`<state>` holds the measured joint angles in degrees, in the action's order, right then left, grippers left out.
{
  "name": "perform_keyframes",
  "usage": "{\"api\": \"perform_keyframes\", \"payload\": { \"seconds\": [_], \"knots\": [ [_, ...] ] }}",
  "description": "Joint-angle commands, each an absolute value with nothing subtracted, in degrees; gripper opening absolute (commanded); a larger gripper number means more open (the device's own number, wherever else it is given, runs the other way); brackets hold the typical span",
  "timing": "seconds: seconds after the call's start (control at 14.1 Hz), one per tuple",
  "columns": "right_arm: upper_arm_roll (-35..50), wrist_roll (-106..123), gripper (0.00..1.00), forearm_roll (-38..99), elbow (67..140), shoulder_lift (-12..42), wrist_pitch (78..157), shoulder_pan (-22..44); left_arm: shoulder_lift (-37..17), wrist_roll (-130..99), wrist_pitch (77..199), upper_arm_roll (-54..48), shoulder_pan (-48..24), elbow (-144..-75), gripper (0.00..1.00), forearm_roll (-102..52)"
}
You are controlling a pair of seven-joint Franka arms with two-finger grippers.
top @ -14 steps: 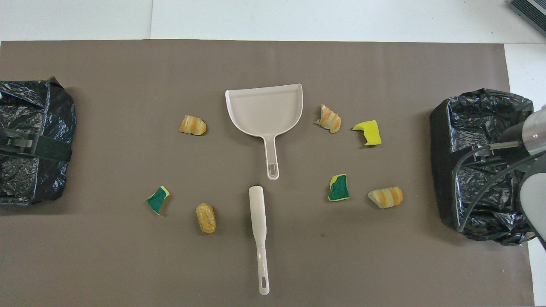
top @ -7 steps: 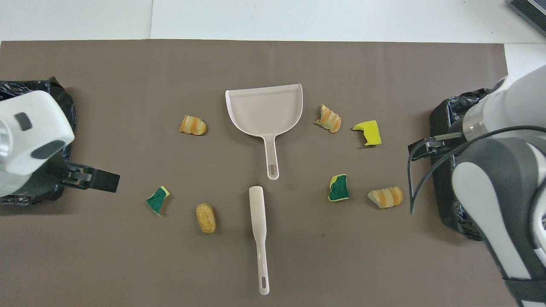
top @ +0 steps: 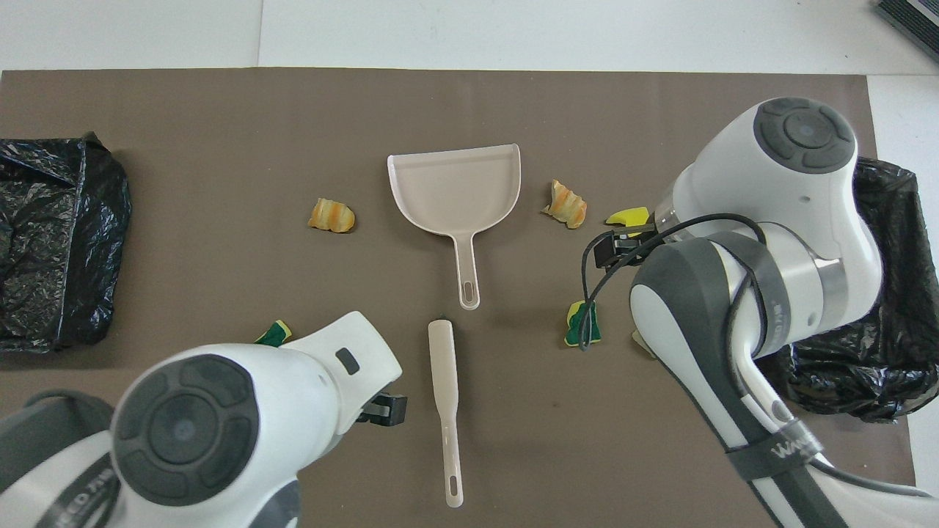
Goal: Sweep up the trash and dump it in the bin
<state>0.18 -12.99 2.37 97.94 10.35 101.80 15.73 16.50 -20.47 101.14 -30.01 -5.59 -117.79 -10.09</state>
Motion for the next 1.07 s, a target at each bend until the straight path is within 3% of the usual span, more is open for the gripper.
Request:
{"api": "perform_keyframes", "payload": {
  "seconds": [0.0,0.21,0.5,0.71,0.85,0.99],
  "knots": [
    [0.2,-16.6,1.0,6.1,91.5,14.7,100.5,15.9,18.5,-23.5,106.9,-33.8,-6.1,-124.8,1.0,-12.8],
    [1.6,-24.8,1.0,5.9,86.5,19.6,100.8,18.5,17.2,-25.6,115.1,-35.4,-9.4,-130.6,1.0,-14.4],
    [3.8,-30.7,1.0,7.9,75.1,28.6,101.2,20.7,11.2,-31.4,128.5,-41.1,-9.7,-136.2,1.0,-14.4],
    [4.7,-29.4,1.0,7.6,73.9,30.9,103.7,21.2,6.8,-32.5,132.7,-42.1,-11.4,-136.8,1.0,-14.4],
    [7.0,-29.5,1.0,6.6,70.9,34.8,104.4,22.6,6.9,-33.5,132.0,-42.2,-11.5,-136.8,1.0,-14.4],
    [7.4,-28.7,1.0,1.8,71.2,34.7,102.7,24.2,7.2,-34.8,132.0,-42.2,-12.1,-137.3,1.0,-14.4]
  ]
}}
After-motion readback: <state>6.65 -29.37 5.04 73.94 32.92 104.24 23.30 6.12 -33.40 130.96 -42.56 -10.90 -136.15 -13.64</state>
